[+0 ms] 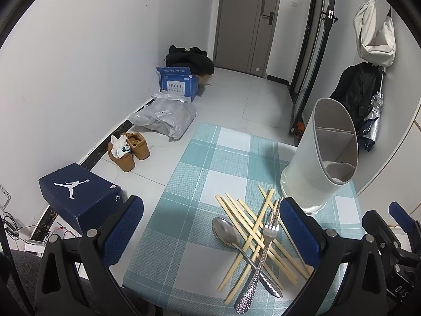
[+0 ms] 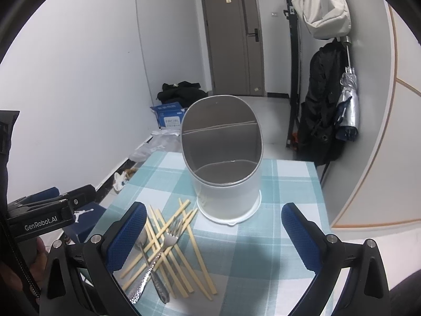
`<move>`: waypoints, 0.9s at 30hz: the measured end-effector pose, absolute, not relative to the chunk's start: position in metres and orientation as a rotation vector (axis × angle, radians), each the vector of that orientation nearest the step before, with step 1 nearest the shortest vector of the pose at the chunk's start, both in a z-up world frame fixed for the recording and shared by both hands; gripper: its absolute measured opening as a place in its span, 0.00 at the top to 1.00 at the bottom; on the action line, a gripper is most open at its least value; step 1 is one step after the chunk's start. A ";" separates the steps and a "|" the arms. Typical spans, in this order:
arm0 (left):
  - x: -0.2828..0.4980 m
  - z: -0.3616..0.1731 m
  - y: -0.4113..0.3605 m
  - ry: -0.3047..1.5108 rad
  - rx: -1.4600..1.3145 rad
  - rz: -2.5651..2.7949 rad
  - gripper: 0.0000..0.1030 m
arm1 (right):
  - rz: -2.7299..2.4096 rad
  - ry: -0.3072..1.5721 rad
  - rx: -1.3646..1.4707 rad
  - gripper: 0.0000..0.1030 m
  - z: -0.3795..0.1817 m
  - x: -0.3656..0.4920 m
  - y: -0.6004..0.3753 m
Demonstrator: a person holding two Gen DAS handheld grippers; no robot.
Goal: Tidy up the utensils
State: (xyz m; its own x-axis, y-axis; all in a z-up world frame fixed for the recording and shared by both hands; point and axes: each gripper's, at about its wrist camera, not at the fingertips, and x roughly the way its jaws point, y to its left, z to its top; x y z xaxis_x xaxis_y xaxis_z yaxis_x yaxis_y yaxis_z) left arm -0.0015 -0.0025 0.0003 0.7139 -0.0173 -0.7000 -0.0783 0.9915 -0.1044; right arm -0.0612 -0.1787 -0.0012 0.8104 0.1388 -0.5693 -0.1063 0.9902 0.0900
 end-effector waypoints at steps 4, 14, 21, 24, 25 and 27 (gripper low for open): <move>-0.002 0.001 -0.002 0.777 -0.135 0.032 0.01 | 0.132 0.609 0.055 0.00 -0.001 -0.061 -0.178; -0.001 0.000 0.000 0.779 -0.142 0.037 0.01 | 0.142 0.605 0.063 0.00 0.001 -0.063 -0.180; -0.001 0.000 0.000 0.782 -0.147 0.034 0.01 | 0.148 0.608 0.072 0.00 0.000 -0.063 -0.180; -0.001 -0.001 0.000 0.781 -0.150 0.034 0.01 | 0.147 0.609 0.071 0.00 0.000 -0.062 -0.179; -0.001 -0.001 0.000 0.782 -0.151 0.033 0.01 | 0.147 0.611 0.071 0.00 -0.001 -0.062 -0.179; -0.001 -0.001 0.000 0.783 -0.154 0.032 0.01 | 0.148 0.613 0.073 0.00 -0.001 -0.062 -0.179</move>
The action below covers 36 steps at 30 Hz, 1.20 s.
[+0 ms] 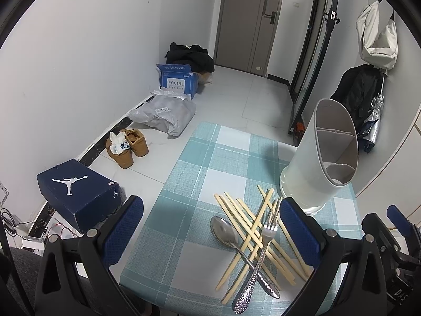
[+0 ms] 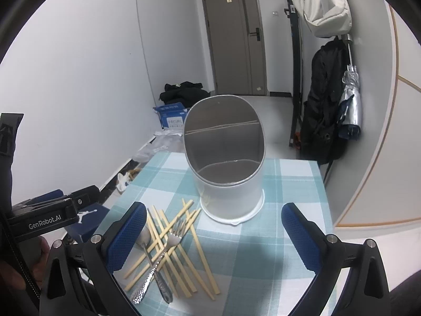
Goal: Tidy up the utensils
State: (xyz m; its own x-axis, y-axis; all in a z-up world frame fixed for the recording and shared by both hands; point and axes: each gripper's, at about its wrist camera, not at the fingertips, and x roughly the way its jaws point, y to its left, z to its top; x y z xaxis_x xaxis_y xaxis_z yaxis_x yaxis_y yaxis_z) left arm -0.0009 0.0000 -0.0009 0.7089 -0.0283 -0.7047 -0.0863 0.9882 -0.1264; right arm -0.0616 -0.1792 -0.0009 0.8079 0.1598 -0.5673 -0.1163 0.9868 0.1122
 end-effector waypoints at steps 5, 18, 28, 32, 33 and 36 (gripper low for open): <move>0.000 -0.002 0.000 0.788 -0.161 0.029 0.01 | 0.147 0.617 0.072 0.00 -0.002 -0.060 -0.179; 0.012 -0.004 0.013 0.827 -0.225 0.047 0.01 | 0.206 0.700 0.114 0.00 -0.014 -0.045 -0.176; 0.036 -0.024 0.049 0.941 -0.364 0.111 0.01 | 0.299 0.905 0.180 0.15 -0.057 -0.005 -0.161; 0.044 -0.034 0.061 0.987 -0.425 0.118 0.01 | 0.324 1.004 0.195 0.28 -0.082 0.015 -0.153; 0.046 -0.036 0.065 0.994 -0.439 0.117 0.01 | 0.339 1.018 0.196 0.29 -0.086 0.018 -0.151; 0.050 -0.041 0.070 1.018 -0.471 0.111 0.01 | 0.367 1.048 0.173 0.32 -0.098 0.026 -0.142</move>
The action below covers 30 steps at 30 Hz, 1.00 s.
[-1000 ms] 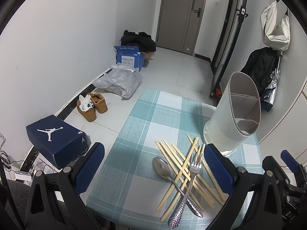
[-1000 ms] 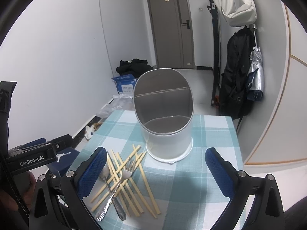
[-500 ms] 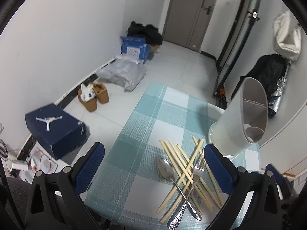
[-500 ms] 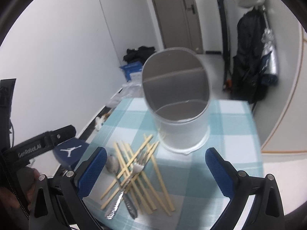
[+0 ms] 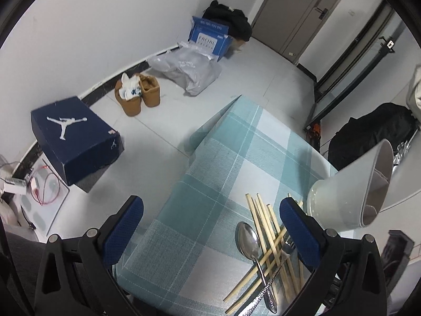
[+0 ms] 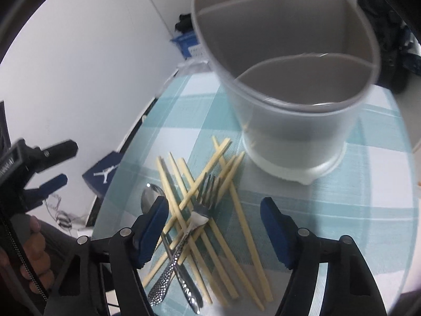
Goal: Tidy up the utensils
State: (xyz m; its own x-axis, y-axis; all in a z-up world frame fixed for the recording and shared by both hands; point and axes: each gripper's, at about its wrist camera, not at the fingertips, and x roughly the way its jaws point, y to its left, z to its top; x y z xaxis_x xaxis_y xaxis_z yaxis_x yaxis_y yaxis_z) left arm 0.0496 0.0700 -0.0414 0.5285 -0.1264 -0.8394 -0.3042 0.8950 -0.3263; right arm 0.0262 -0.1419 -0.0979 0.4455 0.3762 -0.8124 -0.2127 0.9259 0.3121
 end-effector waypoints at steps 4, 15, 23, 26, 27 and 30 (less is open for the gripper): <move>0.052 -0.048 0.075 1.052 -0.507 0.090 0.01 | 0.373 1.076 0.148 0.42 -0.112 0.040 -0.134; 0.057 -0.060 0.084 1.096 -0.542 0.077 0.01 | 0.392 1.076 0.082 0.80 -0.117 0.044 -0.121; 0.058 -0.064 0.079 1.115 -0.518 0.074 0.01 | 0.398 1.051 0.106 0.98 -0.111 0.042 -0.128; 0.060 -0.066 0.076 1.124 -0.512 0.073 0.01 | 0.399 1.039 0.130 0.98 -0.108 0.040 -0.134; 0.060 -0.067 0.076 1.127 -0.508 0.073 0.01 | 0.402 1.035 0.144 0.98 -0.107 0.040 -0.135; 0.060 -0.071 0.074 1.148 -0.502 0.062 0.01 | 0.405 1.002 0.154 0.99 -0.100 0.038 -0.138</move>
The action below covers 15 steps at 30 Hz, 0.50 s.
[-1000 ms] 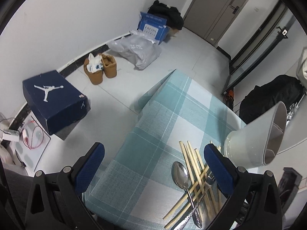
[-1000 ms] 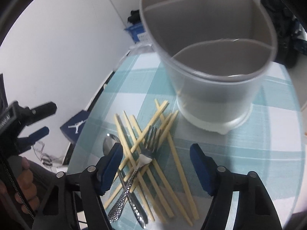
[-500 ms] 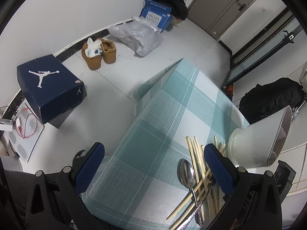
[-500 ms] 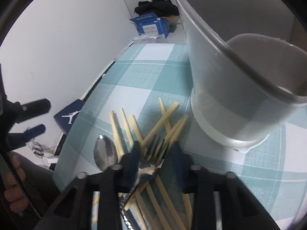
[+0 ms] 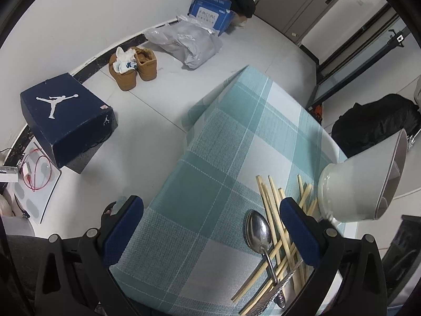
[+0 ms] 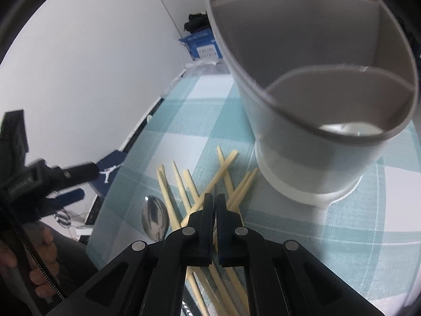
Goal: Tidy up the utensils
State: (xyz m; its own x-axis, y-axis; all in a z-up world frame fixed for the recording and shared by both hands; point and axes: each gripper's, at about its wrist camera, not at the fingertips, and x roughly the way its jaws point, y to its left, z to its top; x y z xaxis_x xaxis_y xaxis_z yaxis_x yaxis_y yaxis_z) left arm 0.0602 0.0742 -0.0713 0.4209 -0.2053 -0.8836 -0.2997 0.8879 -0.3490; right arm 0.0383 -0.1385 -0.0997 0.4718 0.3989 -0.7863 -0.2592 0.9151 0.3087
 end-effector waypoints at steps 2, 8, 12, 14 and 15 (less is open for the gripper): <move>0.059 -0.074 0.071 1.161 -0.488 0.063 0.01 | 0.402 0.968 0.146 0.99 -0.092 0.036 -0.139; 0.059 -0.084 0.058 1.221 -0.454 0.012 0.05 | 0.386 0.857 0.096 0.99 -0.069 0.025 -0.144; 0.058 -0.093 0.042 1.283 -0.403 -0.032 0.09 | 0.359 0.795 0.070 0.99 -0.055 0.016 -0.153; 0.057 -0.094 0.035 1.295 -0.375 -0.045 0.13 | 0.349 0.767 0.076 0.99 -0.049 0.011 -0.160; 0.057 -0.093 0.032 1.293 -0.347 -0.039 0.13 | 0.337 0.748 0.075 0.99 -0.047 0.009 -0.164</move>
